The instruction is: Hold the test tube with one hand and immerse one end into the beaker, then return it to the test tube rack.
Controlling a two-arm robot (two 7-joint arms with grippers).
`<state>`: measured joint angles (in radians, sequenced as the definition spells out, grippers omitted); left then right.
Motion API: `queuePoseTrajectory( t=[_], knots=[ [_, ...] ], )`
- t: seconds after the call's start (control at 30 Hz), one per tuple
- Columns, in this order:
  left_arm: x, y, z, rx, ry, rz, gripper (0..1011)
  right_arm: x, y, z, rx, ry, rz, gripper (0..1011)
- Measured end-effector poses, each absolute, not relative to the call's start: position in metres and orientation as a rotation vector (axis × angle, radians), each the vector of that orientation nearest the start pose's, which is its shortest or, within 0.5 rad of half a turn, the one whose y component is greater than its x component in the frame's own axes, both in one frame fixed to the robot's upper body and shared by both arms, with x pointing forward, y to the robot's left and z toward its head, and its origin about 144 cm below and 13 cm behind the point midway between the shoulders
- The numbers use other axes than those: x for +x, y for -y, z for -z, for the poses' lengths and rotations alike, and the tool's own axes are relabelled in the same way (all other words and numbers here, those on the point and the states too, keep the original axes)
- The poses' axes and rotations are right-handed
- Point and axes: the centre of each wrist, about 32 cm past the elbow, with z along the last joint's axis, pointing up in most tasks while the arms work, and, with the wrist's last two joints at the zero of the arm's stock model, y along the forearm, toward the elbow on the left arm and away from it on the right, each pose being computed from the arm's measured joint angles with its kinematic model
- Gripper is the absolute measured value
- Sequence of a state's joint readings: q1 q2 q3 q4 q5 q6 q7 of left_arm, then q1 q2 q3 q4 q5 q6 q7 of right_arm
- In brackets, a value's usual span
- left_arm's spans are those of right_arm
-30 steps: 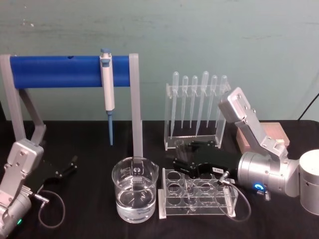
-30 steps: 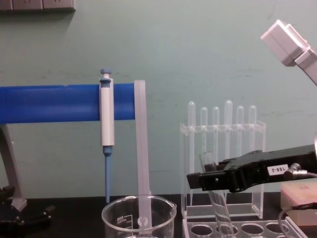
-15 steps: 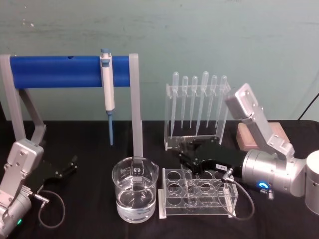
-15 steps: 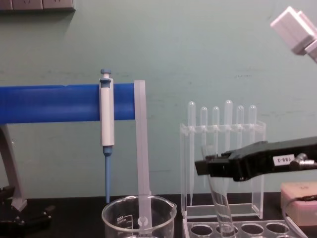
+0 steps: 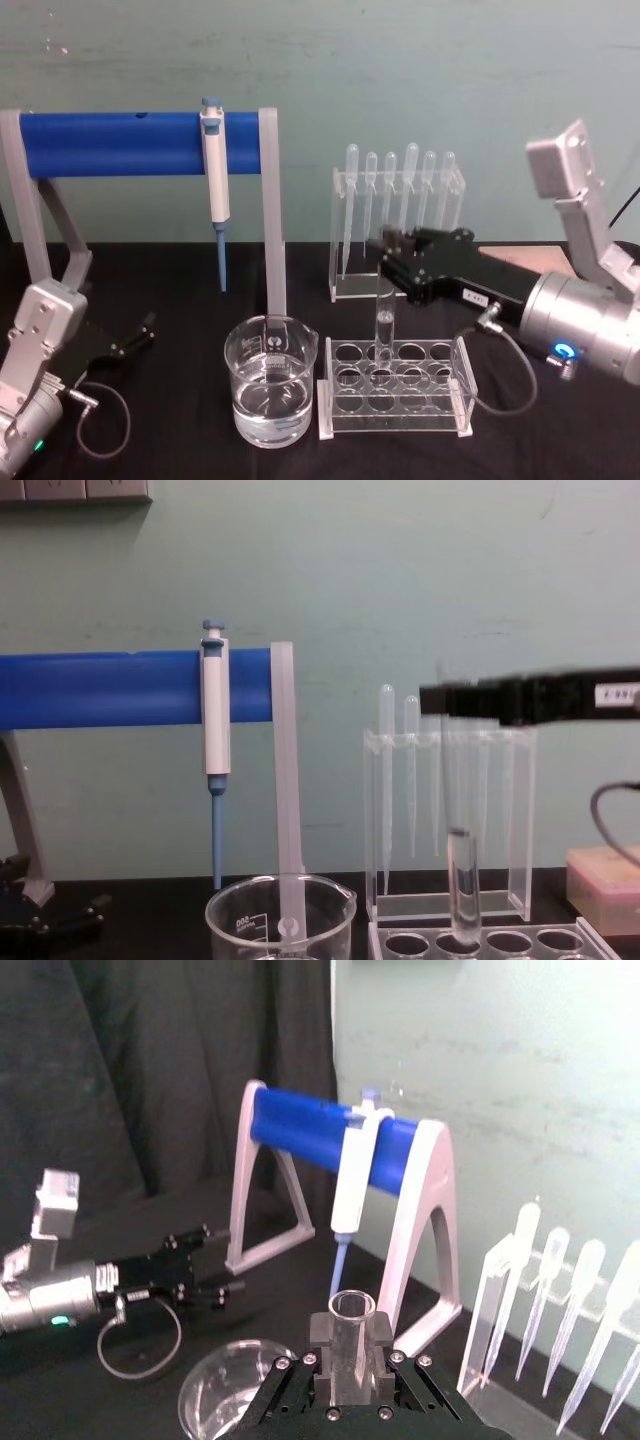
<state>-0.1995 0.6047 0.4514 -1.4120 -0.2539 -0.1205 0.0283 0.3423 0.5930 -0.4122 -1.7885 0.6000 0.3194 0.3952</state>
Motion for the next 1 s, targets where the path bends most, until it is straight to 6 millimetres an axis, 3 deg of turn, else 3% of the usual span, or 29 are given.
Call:
queuePoseTrajectory(
  t=[0.6,1.0],
  knots=[
    [0.489,-0.310,-1.140,0.304,0.285,-1.248,1000,0.494,0.240,-1.321,-0.039,0.095,0.709,224],
    [0.489,-0.310,-1.140,0.304,0.285,-1.248,1000,0.504,0.197,-1.325,-0.022,0.092,0.626,224]
  ],
)
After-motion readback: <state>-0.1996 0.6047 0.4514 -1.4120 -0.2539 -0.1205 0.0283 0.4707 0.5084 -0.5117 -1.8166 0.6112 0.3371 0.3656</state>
